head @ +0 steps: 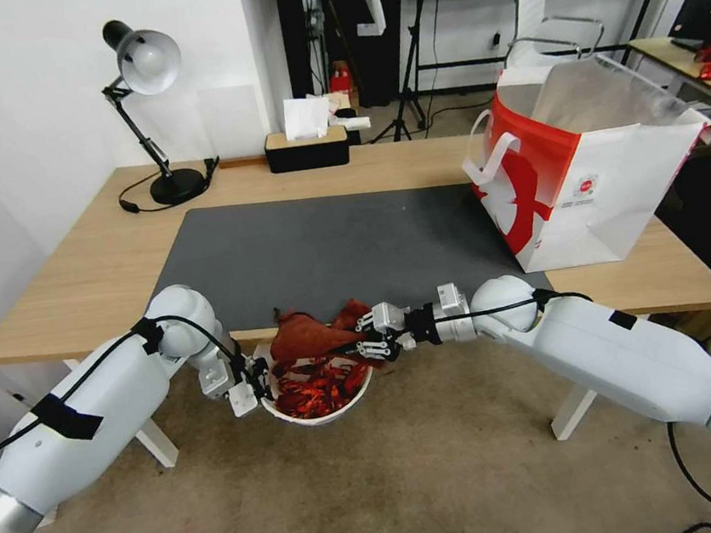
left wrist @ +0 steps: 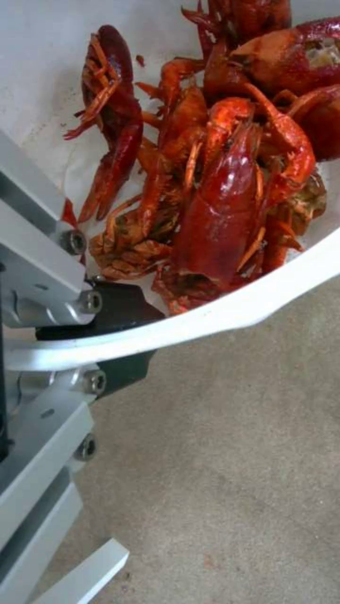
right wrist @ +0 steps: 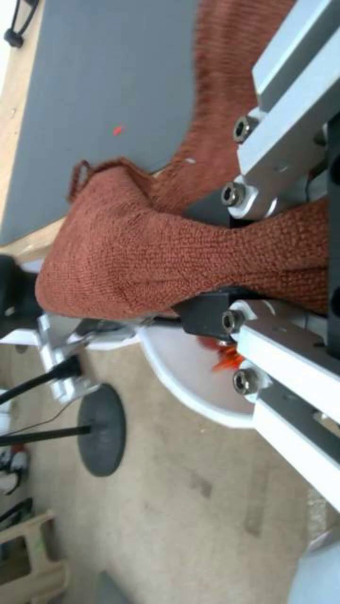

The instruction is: Sweep shrimp from table into container with towel, then put container into takeout bag.

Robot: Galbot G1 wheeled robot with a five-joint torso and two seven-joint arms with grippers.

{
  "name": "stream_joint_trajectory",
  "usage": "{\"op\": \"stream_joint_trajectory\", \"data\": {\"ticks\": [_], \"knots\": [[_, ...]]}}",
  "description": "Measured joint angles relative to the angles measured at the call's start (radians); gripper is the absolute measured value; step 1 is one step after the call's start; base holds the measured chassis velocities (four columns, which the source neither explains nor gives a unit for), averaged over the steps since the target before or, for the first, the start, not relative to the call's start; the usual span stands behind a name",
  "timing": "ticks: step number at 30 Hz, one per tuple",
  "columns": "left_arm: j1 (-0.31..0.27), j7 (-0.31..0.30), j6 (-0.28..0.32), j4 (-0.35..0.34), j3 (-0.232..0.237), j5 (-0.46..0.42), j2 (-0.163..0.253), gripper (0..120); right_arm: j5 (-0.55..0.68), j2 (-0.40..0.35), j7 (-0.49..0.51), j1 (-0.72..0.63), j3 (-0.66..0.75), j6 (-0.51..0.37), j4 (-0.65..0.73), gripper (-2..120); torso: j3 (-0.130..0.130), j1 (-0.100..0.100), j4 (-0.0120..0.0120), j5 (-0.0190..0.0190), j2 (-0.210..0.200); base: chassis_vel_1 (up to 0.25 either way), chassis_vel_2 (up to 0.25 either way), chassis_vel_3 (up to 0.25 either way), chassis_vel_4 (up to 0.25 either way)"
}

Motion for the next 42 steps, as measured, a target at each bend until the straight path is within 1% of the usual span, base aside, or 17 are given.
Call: {"op": "stream_joint_trajectory", "data": {"ticks": [3,6,12,14,15,18,19,20,21,24,29,31,32,35,36,38,42], "knots": [[0.0,0.0,0.0,0.001,0.0,0.0,-0.001,0,0.011,-0.007,0.0,-0.006,0.0,-0.009,0.021,9,0.0,0.0,-0.0001,0.0,0.0,0.0,0.0,0.0,0.0],[-0.001,-0.002,0.0,0.005,0.0,0.001,-0.001,0,0.078,-0.024,0.015,-0.009,-0.004,-0.035,0.083,9,0.0,0.0,-0.0001,0.0001,0.0,0.0,0.0,0.0,0.0],[-0.001,-0.004,0.0,0.006,0.0,0.001,-0.002,0,0.147,-0.038,0.039,-0.005,0.035,-0.052,0.122,9,0.0,0.0,-0.0002,0.0001,0.0,0.0,0.0,0.0,0.0],[-0.001,-0.004,0.0,0.006,0.0,0.001,-0.003,0,0.213,-0.023,0.107,0.004,0.053,-0.052,0.113,9,0.0,0.0,-0.0004,0.0001,0.0,0.0,0.0,0.0,0.0],[-0.001,-0.004,0.0,0.006,0.0,0.001,-0.003,0,0.213,-0.023,0.107,0.004,0.053,-0.052,0.113,9,0.0,0.0,-0.0004,0.0001,0.0,0.0,0.0,0.0,0.0],[0.001,-0.004,0.0,0.005,0.0,0.001,-0.002,0,0.284,0.033,0.235,0.033,0.075,-0.04,0.049,9,0.0,0.0,-0.0001,0.0001,0.0,0.0,0.0,0.0,0.0],[0.001,-0.004,0.0,0.005,0.0,0.001,-0.002,0,0.284,0.033,0.235,0.033,0.075,-0.04,0.049,9,0.0,0.0,-0.0001,0.0001,0.0,0.0,0.0,0.0,0.0],[0.004,-0.004,0.0,0.004,0.0,0.001,-0.001,0,0.297,0.066,0.295,0.056,0.081,-0.03,-0.002,9,0.0,0.0,0.0,-0.0001,0.0,0.0,0.0,0.0,0.0],[0.005,-0.004,0.0,0.002,0.0,0.002,-0.001,0,0.295,0.087,0.319,0.076,0.082,-0.024,-0.04,9,0.0,0.0,0.0003,0.0,0.0,0.0,0.0,0.0,0.0],[0.007,-0.004,0.0,-0.001,-0.001,0.002,-0.001,0,0.252,0.118,0.34,0.114,0.079,-0.018,-0.106,9,0.0,0.0,0.0001,-0.0002,0.0,0.0,0.0,0.0,0.0],[0.012,-0.004,0.0,-0.003,-0.004,0.003,0.001,0,0.161,0.162,0.337,0.161,0.05,-0.025,-0.21,9,0.0,0.0,-0.0003,0.0001,0.0,0.0,0.0,0.0,0.0],[0.016,-0.004,0.0,-0.004,-0.008,0.004,0.003,0,0.11,0.199,0.301,0.187,0.022,-0.037,-0.295,9,0.0,0.0,-0.0001,0.0,0.0,0.0,0.0,0.0,0.0],[0.016,-0.004,0.0,-0.004,-0.008,0.004,0.003,0,0.11,0.199,0.301,0.187,0.022,-0.037,-0.295,9,0.0,0.0,-0.0001,0.0,0.0,0.0,0.0,0.0,0.0],[0.017,-0.004,0.0,-0.003,-0.012,0.005,0.004,0,0.084,0.239,0.222,0.211,-0.013,-0.042,-0.372,9,0.0,0.0,-0.0002,-0.0001,0.0,0.0,0.0,0.0,0.0],[0.017,-0.004,0.0,-0.003,-0.012,0.005,0.004,0,0.084,0.239,0.222,0.211,-0.013,-0.042,-0.372,9,0.0,0.0,-0.0002,-0.0001,0.0,0.0,0.0,0.0,0.0],[0.013,-0.004,0.0,0.001,-0.015,0.005,0.005,0,0.05,0.276,0.149,0.233,-0.039,-0.039,-0.425,9,0.0,0.0,-0.0002,0.0,0.0,0.0,0.0,0.0,0.0],[0.009,-0.002,-0.001,0.004,-0.024,0.004,0.012,0,0.028,0.311,0.074,0.258,-0.061,-0.029,-0.462,9,0.0,0.0,0.0002,0.0,0.0,0.0,0.0,0.0,0.0]]}}
